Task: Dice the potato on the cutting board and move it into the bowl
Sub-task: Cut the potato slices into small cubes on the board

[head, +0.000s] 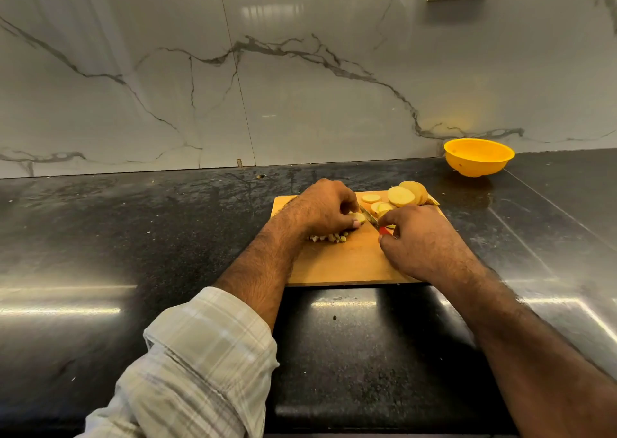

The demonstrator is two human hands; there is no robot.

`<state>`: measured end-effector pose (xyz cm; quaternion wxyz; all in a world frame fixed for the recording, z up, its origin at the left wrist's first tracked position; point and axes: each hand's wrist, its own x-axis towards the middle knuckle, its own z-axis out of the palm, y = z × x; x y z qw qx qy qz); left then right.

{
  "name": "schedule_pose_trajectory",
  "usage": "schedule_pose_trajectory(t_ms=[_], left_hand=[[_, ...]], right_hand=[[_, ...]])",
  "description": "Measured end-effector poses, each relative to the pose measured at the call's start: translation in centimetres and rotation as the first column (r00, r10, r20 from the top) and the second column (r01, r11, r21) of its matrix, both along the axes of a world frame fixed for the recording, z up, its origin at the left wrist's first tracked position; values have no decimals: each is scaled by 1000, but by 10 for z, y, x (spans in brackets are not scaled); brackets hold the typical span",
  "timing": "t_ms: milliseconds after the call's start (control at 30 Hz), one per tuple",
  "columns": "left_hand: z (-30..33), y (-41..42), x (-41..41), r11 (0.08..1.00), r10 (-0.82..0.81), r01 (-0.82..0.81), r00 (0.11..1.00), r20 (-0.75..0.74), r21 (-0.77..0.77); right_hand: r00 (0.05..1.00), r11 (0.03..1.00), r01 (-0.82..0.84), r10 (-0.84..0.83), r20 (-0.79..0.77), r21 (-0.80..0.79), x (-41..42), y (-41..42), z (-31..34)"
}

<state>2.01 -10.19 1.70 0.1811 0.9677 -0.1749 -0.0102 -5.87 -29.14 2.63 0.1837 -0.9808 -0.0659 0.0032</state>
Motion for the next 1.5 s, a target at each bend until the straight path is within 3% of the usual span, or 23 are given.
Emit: schedule_pose_trajectory(t_ms=[233, 467, 767, 1067, 1200, 1367, 1500], left_hand=[[1, -4, -1, 1000, 26, -26, 1000, -12, -4], [1, 0, 3, 999, 21, -22, 999, -32, -46], [1, 7, 2, 997, 14, -15, 1000, -11, -72], [4, 2, 2, 997, 31, -33, 999, -32, -65], [4, 1, 0, 999, 26, -27, 999, -28, -47], [6, 13, -1, 990, 49, -50, 999, -16, -132], [5, 9, -2, 991, 45, -50, 998, -38, -127]], right_hand=[[1000, 1000, -2, 3, -21, 22, -3, 4, 0], [999, 994, -27, 24, -26, -108, -9, 21, 2], [999, 1000, -9, 9, 49, -6, -7, 13, -5], [1000, 996, -28, 27, -13, -86, -7, 28, -3], [999, 995, -29, 31, 24, -91, -1, 32, -7], [989, 1000, -23, 23, 143, -4, -11, 20, -8], [996, 998, -29, 33, 87, -47, -16, 24, -8]])
